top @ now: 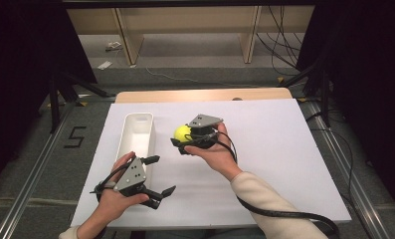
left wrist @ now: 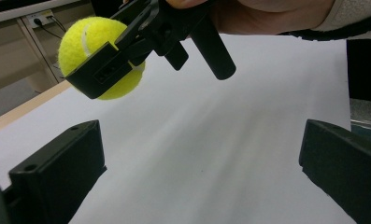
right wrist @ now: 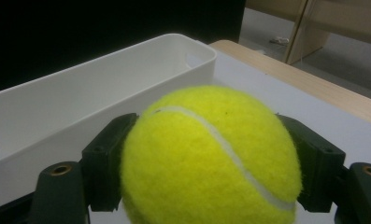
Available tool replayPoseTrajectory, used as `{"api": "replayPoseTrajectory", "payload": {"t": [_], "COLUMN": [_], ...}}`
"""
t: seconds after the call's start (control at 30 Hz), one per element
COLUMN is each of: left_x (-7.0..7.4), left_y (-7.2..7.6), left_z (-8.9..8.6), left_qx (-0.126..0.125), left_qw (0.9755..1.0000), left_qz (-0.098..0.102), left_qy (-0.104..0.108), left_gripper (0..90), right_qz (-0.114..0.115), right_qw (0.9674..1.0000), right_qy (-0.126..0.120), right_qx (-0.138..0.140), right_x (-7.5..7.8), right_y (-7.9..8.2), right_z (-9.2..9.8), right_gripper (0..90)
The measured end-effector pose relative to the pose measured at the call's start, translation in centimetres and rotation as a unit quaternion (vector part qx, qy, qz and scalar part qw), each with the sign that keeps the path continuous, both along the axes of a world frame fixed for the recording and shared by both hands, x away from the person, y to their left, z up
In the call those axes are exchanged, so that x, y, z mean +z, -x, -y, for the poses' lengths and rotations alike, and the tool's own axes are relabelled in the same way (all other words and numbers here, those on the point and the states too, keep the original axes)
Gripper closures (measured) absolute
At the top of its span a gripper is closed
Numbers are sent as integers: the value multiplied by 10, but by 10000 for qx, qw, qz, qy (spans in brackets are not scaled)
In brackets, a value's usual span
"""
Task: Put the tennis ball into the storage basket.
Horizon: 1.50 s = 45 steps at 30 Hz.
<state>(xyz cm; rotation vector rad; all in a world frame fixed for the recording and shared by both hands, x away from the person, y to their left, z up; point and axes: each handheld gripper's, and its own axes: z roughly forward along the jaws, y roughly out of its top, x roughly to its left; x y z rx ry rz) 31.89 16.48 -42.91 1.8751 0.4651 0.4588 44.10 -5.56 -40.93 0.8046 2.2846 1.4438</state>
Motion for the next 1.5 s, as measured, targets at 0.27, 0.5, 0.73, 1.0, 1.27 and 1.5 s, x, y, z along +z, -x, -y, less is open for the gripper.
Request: {"api": "replayPoseTrajectory", "payload": {"t": [0.27, 0.5, 0.73, 1.0, 1.27, 1.5], "left_x": [0, 0, 0, 0, 0, 0], "left_y": [0, 0, 0, 0, 0, 0], "left_z": [0, 0, 0, 0, 0, 1], "left_qx": [-2, -5, -8, -9, -10, -13], "left_qw": [10000, 10000, 10000, 10000, 10000, 10000], "left_qz": [4, 3, 8, 5, 7, 8], "left_qy": [4, 6, 3, 5, 2, 5], "left_gripper": [0, 0, 0, 0, 0, 0], "right_qz": [-4, -19, -8, 6, 13, 9], "right_qw": [10000, 10000, 10000, 10000, 9999, 9999], "right_qy": [-12, -17, -40, -33, -35, -53], "right_qx": [44, 50, 63, 94, 94, 113], "right_x": [0, 0, 1, 2, 2, 1], "right_y": [0, -1, 0, 0, 0, 1], "right_z": [-4, -6, -8, -12, -14, -16], "right_gripper": [267, 267, 267, 267, 267, 267]}}
